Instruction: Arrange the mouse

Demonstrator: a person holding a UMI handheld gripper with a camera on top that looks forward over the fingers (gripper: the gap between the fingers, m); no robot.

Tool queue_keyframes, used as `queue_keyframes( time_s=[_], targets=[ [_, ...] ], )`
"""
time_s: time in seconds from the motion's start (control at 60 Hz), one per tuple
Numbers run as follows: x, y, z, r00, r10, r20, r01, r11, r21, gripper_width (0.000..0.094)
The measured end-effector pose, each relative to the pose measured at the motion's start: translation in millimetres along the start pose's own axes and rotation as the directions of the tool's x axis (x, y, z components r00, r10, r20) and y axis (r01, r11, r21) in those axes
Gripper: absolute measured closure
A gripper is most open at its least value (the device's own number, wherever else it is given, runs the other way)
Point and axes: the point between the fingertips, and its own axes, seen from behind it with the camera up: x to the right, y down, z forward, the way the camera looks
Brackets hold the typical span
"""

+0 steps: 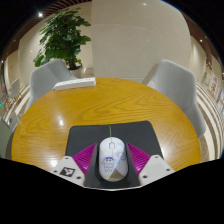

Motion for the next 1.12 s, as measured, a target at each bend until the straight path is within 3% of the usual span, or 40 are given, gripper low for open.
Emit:
queue_keyframes(
  time_s=[0.083,0.2,0.567,0.8,1.117],
  targets=[
    [0.7,2.8,-10.0,1.0,0.008,-0.001,-0.008,1.0,-0.017,0.0059],
    [-4.3,12.5,-53.3,1.0,-0.005,-0.011,0.005,1.0,-0.024,0.0076],
    [-69.0,123.1,-235.6,0.996,0.001,0.094,0.017,0.982,-0.186,0.0076],
    [-66.5,123.5,-249.0,0.997,-0.049,0.056,0.056,0.988,-0.143,0.0061],
    [-80.9,121.2,-255.8,0.992,-0.092,0.089,0.102,0.987,-0.126,0.0066]
  ],
)
